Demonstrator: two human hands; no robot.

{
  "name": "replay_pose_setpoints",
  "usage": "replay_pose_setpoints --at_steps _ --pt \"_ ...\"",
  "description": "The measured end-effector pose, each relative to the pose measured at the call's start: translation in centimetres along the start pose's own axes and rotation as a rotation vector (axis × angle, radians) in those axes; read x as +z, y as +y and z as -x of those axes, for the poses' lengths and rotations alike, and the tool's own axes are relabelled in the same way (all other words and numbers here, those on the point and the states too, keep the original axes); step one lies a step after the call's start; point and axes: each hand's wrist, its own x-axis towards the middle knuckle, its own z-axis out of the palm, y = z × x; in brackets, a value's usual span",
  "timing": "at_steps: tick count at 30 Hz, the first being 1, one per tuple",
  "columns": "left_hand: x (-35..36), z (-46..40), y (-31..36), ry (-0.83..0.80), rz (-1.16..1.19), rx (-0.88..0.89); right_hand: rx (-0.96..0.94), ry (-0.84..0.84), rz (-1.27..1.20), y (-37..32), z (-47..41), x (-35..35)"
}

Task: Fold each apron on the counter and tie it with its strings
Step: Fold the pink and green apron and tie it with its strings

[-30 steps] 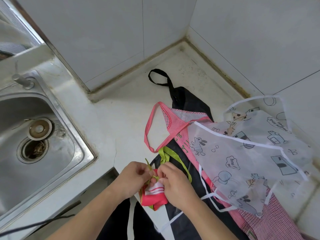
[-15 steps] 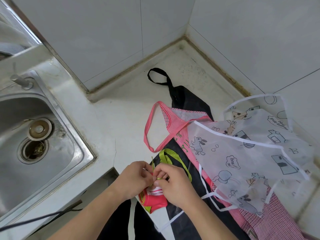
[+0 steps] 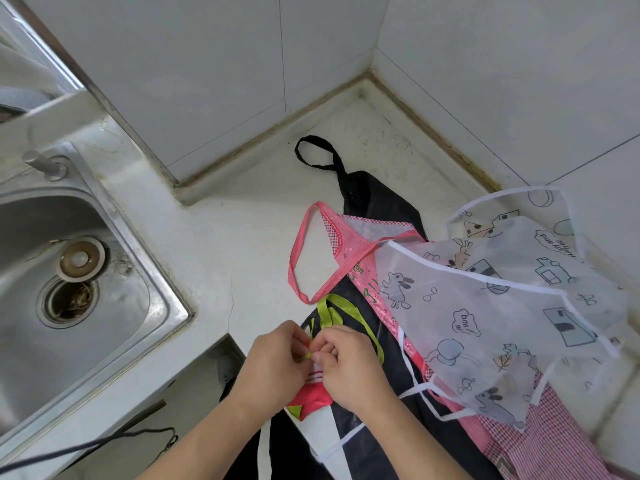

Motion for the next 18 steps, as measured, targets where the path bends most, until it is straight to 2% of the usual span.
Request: replay_pose_setpoints --at_steps 6,9,11,15,18 --pt "1.4 1.0 0.0 0.121 0.189 -0.082 0.012 0.012 -0.012 -0.2 -0.1 0.4" --pt "1.7 1.1 0.2 0.145 0.211 -0.098 0.007 0.004 0.009 -0.2 -0.1 0.4" --pt "1.8 1.0 0.3 0.13 0.182 -0.087 -0.001 -0.001 0.024 -0.1 0.0 0.4" --pt "2.2 0.4 0.3 -0.003 0.034 0.013 -0.014 -0.016 0.033 -0.2 0.2 0.4" --pt "2.4 0.2 0.3 -0.005 -0.059 0.107 0.004 -0.016 0.015 0.0 0.2 0.4"
